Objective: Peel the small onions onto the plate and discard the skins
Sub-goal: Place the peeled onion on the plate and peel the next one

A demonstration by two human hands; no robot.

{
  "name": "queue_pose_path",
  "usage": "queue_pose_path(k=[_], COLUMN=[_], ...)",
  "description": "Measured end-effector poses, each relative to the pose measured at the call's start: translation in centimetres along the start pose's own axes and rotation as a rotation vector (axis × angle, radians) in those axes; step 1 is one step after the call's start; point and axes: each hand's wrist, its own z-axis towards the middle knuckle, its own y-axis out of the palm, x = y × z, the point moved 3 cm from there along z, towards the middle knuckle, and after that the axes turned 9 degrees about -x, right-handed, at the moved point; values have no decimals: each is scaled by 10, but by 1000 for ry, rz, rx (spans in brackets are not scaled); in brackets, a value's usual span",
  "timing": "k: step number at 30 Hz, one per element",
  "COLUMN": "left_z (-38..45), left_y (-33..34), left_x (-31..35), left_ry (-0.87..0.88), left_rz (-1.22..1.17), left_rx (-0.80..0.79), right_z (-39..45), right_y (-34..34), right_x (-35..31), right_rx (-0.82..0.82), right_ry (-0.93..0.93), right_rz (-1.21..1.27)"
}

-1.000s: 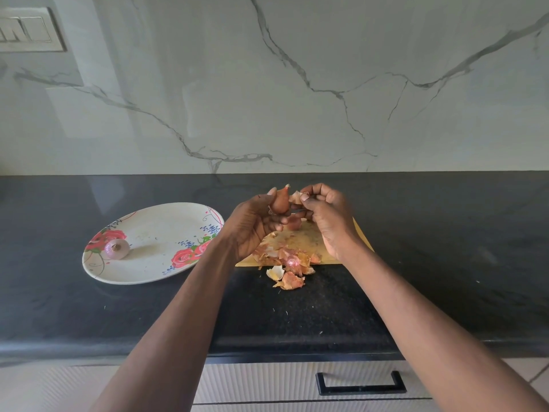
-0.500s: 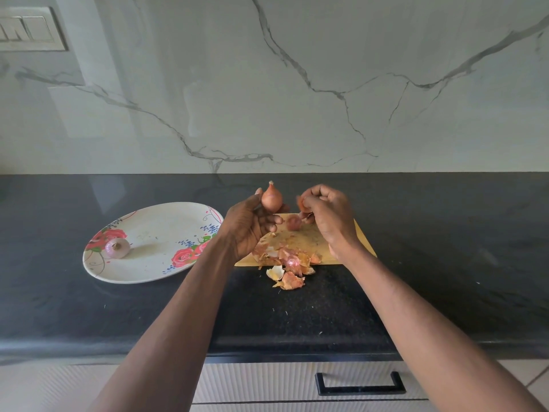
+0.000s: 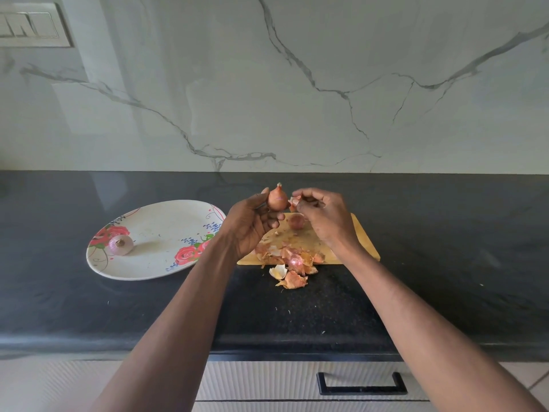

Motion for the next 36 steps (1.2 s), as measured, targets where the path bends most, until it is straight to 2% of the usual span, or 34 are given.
queue_pose_path(k=[6, 9, 13, 17, 21, 25, 30, 36], left_z=[3, 3, 3, 0, -1, -1, -2, -1], left_y=[-5, -6, -4, 1, 6, 5, 5, 7], left_x=[1, 1, 1, 0, -4, -3, -4, -4], left_ry=[37, 54, 52, 25, 3, 19, 17, 42], left_rz=[-13, -50, -97, -43, 16, 4, -22, -47], left_rx=[36, 38, 18, -27, -65, -56, -47, -40], right_z=[-2, 0, 0, -1, 2, 2, 0, -2], right_y=[-1, 1, 1, 0, 0, -2, 1, 3], right_x=[1, 4, 5, 2, 6, 7, 7, 4], right_rx=[27, -25, 20, 40, 51, 36, 82, 16], right_ry=[35, 40, -18, -85, -72, -60, -68, -77], right_rz=[-161, -232, -100, -88, -98, 9, 1, 61])
